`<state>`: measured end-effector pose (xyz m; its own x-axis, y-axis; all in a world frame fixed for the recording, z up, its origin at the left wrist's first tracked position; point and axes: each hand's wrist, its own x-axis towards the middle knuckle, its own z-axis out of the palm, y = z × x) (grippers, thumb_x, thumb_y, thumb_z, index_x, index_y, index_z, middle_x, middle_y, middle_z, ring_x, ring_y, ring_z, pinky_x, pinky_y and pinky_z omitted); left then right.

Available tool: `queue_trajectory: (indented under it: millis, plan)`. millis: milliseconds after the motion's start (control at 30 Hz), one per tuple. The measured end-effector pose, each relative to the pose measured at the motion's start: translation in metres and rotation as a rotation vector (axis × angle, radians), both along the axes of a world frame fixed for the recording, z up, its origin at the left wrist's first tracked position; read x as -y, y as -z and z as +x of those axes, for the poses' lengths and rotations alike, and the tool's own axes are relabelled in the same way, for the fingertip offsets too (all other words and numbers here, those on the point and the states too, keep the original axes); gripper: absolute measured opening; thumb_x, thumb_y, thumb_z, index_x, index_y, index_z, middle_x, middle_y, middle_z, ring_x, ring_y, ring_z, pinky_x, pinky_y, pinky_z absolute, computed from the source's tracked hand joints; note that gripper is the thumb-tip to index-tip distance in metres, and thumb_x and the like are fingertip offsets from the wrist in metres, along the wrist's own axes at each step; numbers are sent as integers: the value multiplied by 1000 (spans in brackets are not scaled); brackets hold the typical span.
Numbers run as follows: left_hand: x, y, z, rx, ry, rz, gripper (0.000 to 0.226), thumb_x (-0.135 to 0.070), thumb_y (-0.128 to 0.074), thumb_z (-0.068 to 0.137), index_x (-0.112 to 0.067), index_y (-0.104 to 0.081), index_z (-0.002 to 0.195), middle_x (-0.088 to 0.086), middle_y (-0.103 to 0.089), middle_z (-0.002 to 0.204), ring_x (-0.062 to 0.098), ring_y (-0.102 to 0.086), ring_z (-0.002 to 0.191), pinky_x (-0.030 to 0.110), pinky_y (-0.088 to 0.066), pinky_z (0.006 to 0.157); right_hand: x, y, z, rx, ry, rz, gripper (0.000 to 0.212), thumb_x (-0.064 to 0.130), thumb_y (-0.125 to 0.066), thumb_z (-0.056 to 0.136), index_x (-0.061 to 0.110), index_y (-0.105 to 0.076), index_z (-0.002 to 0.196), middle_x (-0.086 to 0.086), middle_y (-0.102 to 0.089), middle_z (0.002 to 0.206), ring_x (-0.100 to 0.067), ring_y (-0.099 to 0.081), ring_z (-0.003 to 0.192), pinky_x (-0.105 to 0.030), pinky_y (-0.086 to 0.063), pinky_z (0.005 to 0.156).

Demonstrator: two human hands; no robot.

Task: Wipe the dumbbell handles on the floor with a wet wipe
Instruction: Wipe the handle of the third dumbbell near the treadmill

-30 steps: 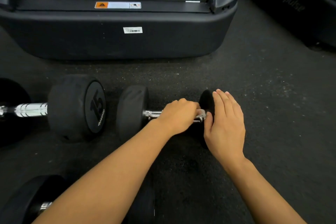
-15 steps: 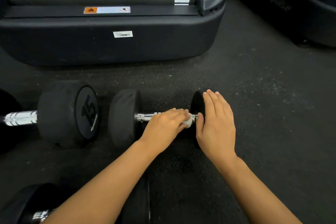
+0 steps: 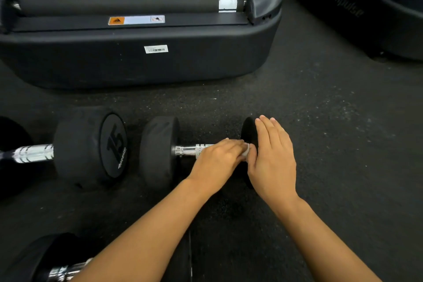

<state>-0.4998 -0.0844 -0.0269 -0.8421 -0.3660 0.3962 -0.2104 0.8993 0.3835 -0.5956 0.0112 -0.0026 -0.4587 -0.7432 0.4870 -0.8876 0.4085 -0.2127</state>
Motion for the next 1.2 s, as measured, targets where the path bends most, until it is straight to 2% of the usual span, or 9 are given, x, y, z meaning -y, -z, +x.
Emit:
queue_trajectory:
  millis: [233,367,533,700,800,900,1033,1133,1200]
  plan:
    - [-2,-2,10,7,-113,10,38,-30,-43,85,-10,-69,105,5,-69,106,18,-66,96,34,-52,87,-1,0,2,23,3,42,50,20,-36,88,-1,-44,132,-16,-47,137,-30,-38,131,-39,-25,110]
    - [-8,-3,0,18,-95,5,24,-17,-64,83,-10,-68,106,6,-69,107,21,-66,97,35,-51,88,-2,-5,2,70,-12,76,52,25,-34,90,-1,-43,134,-16,-45,139,-30,-36,132,-40,-24,111]
    - [-3,-10,15,85,-158,-43,35,-15,-79,71,-12,-70,105,8,-70,104,23,-68,92,35,-53,81,-12,-17,2,219,-113,46,51,20,-52,93,4,-36,140,-9,-34,148,-21,-19,140,-36,-14,115]
    - [-4,-15,26,71,-187,-52,25,-19,-69,78,-11,-71,101,7,-71,98,24,-69,83,33,-57,65,-24,-34,18,124,-204,-84,36,4,-64,82,6,-59,118,-7,-55,126,-22,-42,124,-35,-35,102]
    - [-3,-29,38,-16,-160,-91,26,-13,-68,79,-6,-69,104,9,-71,99,23,-69,85,34,-58,71,-19,-41,29,121,-267,-70,25,0,-65,80,7,-65,104,-5,-60,108,-18,-49,104,-31,-48,82]
    - [-9,-49,51,-56,-170,-141,50,-10,-80,66,-4,-64,113,10,-71,96,21,-70,84,32,-56,73,-6,-45,40,324,-196,-65,20,10,-57,89,13,-64,107,2,-58,104,-7,-43,96,-11,-37,75]
    - [-9,-55,66,0,-213,-46,68,-18,-77,72,-13,-43,131,10,-70,94,21,-69,82,37,-58,58,13,-52,52,764,-103,-69,26,18,-52,93,21,-53,119,10,-58,89,-2,-54,83,-12,-44,75]
    - [-6,-58,75,39,-272,-16,76,-22,-78,70,-15,-38,134,10,-68,107,26,-65,99,41,-56,78,23,-49,60,785,-120,-88,28,8,-53,91,22,-51,115,11,-56,75,1,-55,72,-9,-43,65]
    - [-2,-62,85,75,-333,-127,73,-25,-81,66,-10,-48,130,10,-62,120,28,-56,116,44,-39,98,31,-38,62,656,-147,-66,31,4,-53,90,22,-52,115,6,-57,81,-7,-54,79,-20,-46,70]
